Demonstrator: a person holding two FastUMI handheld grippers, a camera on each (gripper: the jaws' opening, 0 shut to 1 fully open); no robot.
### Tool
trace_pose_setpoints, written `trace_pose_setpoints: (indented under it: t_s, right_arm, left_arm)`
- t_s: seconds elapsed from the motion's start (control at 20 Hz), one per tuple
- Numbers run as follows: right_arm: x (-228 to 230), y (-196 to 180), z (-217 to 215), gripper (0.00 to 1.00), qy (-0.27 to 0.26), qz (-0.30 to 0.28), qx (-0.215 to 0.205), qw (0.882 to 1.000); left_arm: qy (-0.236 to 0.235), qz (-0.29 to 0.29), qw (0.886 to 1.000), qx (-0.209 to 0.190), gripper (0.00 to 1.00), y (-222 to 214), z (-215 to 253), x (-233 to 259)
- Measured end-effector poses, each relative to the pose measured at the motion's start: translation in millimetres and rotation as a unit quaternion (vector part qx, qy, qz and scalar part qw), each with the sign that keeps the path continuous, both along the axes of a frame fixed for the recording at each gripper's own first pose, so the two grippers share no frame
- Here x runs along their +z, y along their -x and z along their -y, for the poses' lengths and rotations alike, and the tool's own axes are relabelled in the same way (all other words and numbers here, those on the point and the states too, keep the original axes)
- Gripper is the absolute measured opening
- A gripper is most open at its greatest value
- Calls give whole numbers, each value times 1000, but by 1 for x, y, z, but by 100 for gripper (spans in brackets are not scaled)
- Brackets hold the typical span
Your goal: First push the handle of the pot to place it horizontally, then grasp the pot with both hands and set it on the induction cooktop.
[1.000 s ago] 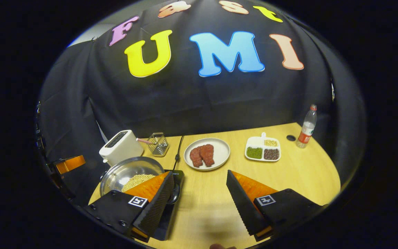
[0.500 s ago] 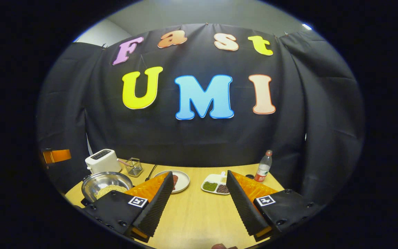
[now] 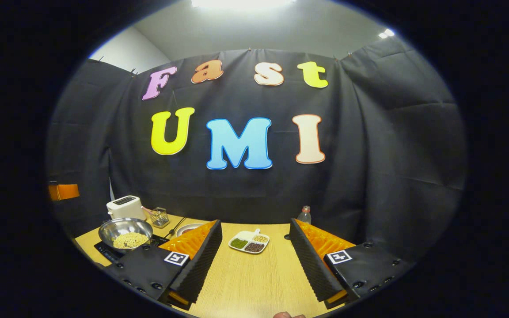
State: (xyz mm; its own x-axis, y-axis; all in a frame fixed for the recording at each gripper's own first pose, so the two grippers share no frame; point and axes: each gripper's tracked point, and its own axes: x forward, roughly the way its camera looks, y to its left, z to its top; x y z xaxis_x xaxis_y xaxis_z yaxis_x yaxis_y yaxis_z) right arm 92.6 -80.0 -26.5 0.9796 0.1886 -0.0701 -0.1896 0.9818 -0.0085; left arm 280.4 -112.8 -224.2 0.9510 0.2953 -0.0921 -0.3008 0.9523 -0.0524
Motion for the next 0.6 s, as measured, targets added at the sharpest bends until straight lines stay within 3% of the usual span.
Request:
trace_pose_setpoints:
  t_s: [0.05,0.1,0.45,0.6]
  right_arm:
    - [-3,5,6,97,-7,-5,5,1000]
    - [-5,9,12,97,-10,-4,8,1000]
    - [-15,53,24,97,-14,-12,10,1000]
    - [-3,60,25,97,1,-1,-2,1000]
  left_arm:
    - [-9,0,1000,8,90,5,-2,1]
    - [-13,9,1000,15,82,10,-2,6]
    - [-10,39,999,35,82,18,7,15]
    - [-4,50,999,7,83,13,19,18]
